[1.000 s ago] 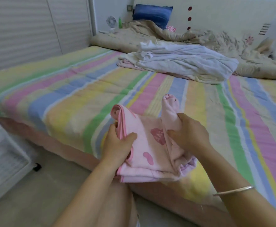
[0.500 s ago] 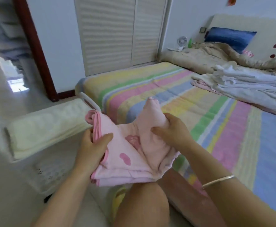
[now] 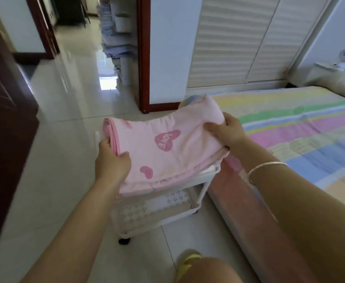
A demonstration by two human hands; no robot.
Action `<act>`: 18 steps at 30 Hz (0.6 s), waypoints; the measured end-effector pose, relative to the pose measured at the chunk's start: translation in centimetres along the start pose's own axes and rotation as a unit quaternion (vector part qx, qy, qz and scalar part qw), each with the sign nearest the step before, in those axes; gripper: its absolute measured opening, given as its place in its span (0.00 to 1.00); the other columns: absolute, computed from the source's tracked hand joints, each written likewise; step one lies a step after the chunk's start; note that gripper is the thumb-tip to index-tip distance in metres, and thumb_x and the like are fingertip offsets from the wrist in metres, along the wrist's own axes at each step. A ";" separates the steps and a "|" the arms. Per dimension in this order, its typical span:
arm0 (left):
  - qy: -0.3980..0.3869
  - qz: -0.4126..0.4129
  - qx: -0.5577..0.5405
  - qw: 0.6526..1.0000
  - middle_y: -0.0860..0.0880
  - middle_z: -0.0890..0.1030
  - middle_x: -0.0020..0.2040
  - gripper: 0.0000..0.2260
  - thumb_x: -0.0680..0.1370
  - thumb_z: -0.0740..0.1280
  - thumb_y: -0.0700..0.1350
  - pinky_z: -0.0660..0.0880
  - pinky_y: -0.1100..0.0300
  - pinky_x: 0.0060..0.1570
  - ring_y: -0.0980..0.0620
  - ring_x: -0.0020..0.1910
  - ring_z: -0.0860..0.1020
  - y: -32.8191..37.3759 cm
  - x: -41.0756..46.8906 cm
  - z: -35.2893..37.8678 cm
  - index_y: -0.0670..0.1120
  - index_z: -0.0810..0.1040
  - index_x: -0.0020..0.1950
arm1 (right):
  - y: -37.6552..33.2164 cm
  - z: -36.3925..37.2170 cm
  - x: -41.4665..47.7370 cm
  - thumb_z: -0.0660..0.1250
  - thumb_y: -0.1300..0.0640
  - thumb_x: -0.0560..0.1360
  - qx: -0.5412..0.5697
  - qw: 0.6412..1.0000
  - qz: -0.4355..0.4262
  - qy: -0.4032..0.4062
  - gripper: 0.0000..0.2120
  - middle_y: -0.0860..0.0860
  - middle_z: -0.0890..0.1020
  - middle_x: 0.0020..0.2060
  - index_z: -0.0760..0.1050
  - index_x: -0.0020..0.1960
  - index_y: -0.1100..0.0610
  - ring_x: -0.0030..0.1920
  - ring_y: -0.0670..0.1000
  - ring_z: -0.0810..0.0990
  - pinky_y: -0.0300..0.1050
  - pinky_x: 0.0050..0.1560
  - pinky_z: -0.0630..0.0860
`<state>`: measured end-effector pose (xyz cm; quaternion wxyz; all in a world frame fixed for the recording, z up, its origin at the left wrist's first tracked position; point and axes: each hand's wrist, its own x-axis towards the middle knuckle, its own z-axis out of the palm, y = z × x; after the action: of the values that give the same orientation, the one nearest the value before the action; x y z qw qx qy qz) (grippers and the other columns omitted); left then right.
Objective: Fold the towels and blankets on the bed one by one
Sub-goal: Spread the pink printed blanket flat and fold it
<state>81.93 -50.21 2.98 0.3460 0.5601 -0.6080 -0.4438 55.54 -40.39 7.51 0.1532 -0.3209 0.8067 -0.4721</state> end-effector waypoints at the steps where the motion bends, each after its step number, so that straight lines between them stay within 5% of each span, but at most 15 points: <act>1: 0.004 -0.009 0.018 1.000 0.44 0.77 0.63 0.26 0.76 0.64 0.39 0.72 0.53 0.53 0.40 0.59 0.76 -0.3 0.8 0.1 0.47 0.64 0.73 | 0.3 1.0 1.3 0.72 0.51 0.72 -0.043 0.999 -0.004 -0.004 0.20 0.52 0.79 0.51 0.74 0.62 0.56 0.55 0.57 0.79 0.49 0.53 0.75; 4: -0.019 -0.044 0.129 0.990 0.40 0.66 0.72 0.37 0.76 0.64 0.36 0.70 0.49 0.59 0.37 0.65 0.71 -1.1 1.8 1.2 0.48 0.48 0.79 | 1.7 4.0 3.8 0.69 0.46 0.74 -0.259 0.965 0.016 -0.028 0.30 0.58 0.76 0.61 0.65 0.69 0.60 0.60 0.60 0.75 0.49 0.53 0.71; 6: -0.014 0.016 0.224 0.974 0.42 0.51 0.78 0.43 0.74 0.67 0.35 0.66 0.50 0.66 0.38 0.72 0.63 -1.7 1.1 2.3 0.48 0.43 0.80 | 2.6 5.6 4.2 0.67 0.48 0.76 -0.351 0.936 -0.013 -0.012 0.31 0.60 0.71 0.65 0.61 0.71 0.62 0.64 0.61 0.71 0.50 0.58 0.69; 9: 0.063 0.172 0.374 0.909 0.42 0.44 0.79 0.38 0.74 0.68 0.38 0.49 0.48 0.77 0.41 0.78 0.44 -1.4 1.0 4.4 0.47 0.52 0.79 | 2.7 8.2 4.3 0.63 0.51 0.75 -0.472 0.870 -0.142 0.019 0.32 0.58 0.64 0.71 0.55 0.75 0.56 0.71 0.61 0.61 0.55 0.71 0.58; 12: 0.004 0.195 0.444 0.875 0.44 0.49 0.80 0.29 0.79 0.60 0.46 0.41 0.42 0.76 0.42 0.78 0.43 0.3 2.3 7.2 0.49 0.54 0.79 | 2.6 10.7 5.1 0.57 0.43 0.75 -0.594 0.782 -0.174 -0.071 0.33 0.56 0.51 0.77 0.51 0.77 0.49 0.76 0.63 0.44 0.63 0.74 0.39; 18: -0.078 0.071 0.509 0.854 0.46 0.37 0.79 0.35 0.75 0.37 0.70 0.36 0.30 0.68 0.39 0.77 0.35 -5.8 5.1 9.6 0.56 0.40 0.79 | 8.0 11.6 4.1 0.41 0.32 0.77 -0.508 0.837 -0.097 -0.178 0.35 0.52 0.37 0.77 0.38 0.78 0.46 0.75 0.60 0.32 0.64 0.72 0.32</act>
<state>74.61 -53.69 -6.31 -0.0052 0.5767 -0.8121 -0.0887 55.85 -47.99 -5.02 0.0634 -0.5089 0.8566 0.0569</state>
